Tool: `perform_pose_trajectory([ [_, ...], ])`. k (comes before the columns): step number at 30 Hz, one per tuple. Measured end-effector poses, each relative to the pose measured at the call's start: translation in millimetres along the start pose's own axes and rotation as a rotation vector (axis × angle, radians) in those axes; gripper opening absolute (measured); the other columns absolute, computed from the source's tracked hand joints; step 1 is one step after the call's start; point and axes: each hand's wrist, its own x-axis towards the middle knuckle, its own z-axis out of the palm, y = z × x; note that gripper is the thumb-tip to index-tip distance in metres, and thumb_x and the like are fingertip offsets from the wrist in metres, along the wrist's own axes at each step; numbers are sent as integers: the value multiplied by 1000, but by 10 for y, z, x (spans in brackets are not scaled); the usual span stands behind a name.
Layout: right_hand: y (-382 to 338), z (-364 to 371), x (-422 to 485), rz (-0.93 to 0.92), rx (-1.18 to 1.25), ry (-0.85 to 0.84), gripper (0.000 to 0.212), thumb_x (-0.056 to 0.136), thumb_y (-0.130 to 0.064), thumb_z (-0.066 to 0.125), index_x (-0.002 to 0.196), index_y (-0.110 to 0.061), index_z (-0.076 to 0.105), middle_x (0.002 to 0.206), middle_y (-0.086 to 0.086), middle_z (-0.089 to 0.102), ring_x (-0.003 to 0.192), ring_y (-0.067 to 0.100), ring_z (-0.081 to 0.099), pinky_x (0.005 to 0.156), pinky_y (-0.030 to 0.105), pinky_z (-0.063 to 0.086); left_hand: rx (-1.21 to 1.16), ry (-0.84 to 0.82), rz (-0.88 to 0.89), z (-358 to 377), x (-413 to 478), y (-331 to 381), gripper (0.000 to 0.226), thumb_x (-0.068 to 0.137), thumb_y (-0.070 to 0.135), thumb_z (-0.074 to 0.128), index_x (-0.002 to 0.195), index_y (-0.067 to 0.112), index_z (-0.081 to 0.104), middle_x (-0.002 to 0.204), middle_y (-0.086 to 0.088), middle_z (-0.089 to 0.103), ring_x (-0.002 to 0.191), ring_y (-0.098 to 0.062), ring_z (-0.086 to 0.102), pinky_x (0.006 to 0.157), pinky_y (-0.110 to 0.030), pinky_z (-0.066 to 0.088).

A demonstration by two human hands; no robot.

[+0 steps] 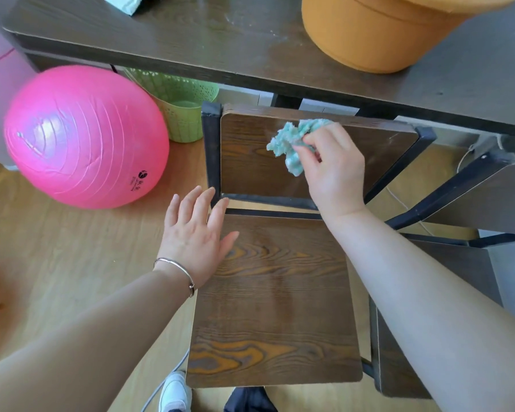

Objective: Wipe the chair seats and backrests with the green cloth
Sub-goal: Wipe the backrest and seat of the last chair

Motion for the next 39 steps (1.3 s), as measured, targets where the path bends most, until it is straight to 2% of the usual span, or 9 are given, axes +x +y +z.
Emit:
perform_pose_trajectory([
  [3, 160, 181, -232, -18, -47, -80, 14, 93, -19, 63, 88, -6, 66, 95, 10, 63, 86, 21, 61, 69, 28, 52, -10, -5, 5, 42, 34, 101, 60, 90, 50, 49, 135, 11, 49, 143, -17, 45, 137, -38, 34, 112, -59, 24],
  [7, 341, 451, -605, -80, -139, -222, 7, 84, -9, 72, 86, -6, 65, 88, 10, 61, 80, 25, 60, 67, 32, 55, -14, -15, 22, 121, 43, 184, 60, 90, 50, 48, 135, 11, 48, 142, -17, 45, 137, -38, 35, 112, -59, 25],
  [12, 381, 466, -646, -134, -148, -379, 16, 81, -5, 75, 94, -2, 65, 88, 13, 61, 83, 29, 62, 63, 41, 59, -42, 56, 25, 31, 80, 261, 58, 90, 48, 51, 135, 11, 50, 142, -16, 45, 137, -37, 35, 112, -58, 25],
  [16, 315, 139, -351, -37, -103, -192, 11, 86, -14, 72, 92, -6, 69, 92, 8, 65, 87, 21, 64, 78, 28, 56, -75, 141, 50, -103, 224, 341, 58, 91, 49, 47, 135, 12, 50, 142, -14, 46, 136, -36, 37, 111, -57, 27],
  [20, 291, -312, 87, 44, -39, 34, 14, 93, -22, 66, 90, -8, 67, 97, 7, 64, 90, 16, 61, 72, 24, 52, -94, 169, 66, -193, 394, 454, 59, 89, 50, 47, 135, 13, 50, 141, -13, 47, 136, -35, 36, 112, -55, 26],
  [24, 398, -453, 175, 15, -31, 74, 14, 92, -20, 67, 87, -7, 65, 96, 7, 64, 89, 15, 59, 71, 20, 48, -113, 181, 90, -218, 470, 604, 59, 89, 49, 48, 135, 13, 50, 141, -13, 47, 134, -35, 39, 106, -53, 35],
  [30, 845, 13, -572, -52, -185, -231, 7, 85, -9, 71, 86, -7, 64, 89, 7, 60, 85, 21, 57, 69, 32, 55, -114, 148, 116, -88, 464, 707, 57, 90, 46, 55, 134, 11, 51, 141, -16, 48, 133, -37, 40, 104, -56, 37],
  [35, 981, 170, -867, 52, -250, -452, 27, 80, -12, 79, 103, -7, 66, 101, 9, 64, 98, 25, 63, 80, 38, 59, -97, 85, 112, 28, 404, 680, 58, 89, 45, 58, 135, 11, 49, 141, -16, 47, 134, -37, 38, 105, -57, 36],
  [39, 920, 5, -738, 42, -225, -349, 15, 83, -10, 75, 95, -7, 68, 96, 8, 64, 92, 24, 63, 77, 32, 57, -105, 63, 104, -2, 363, 702, 59, 90, 46, 54, 136, 11, 48, 142, -15, 46, 135, -36, 37, 106, -57, 35],
])
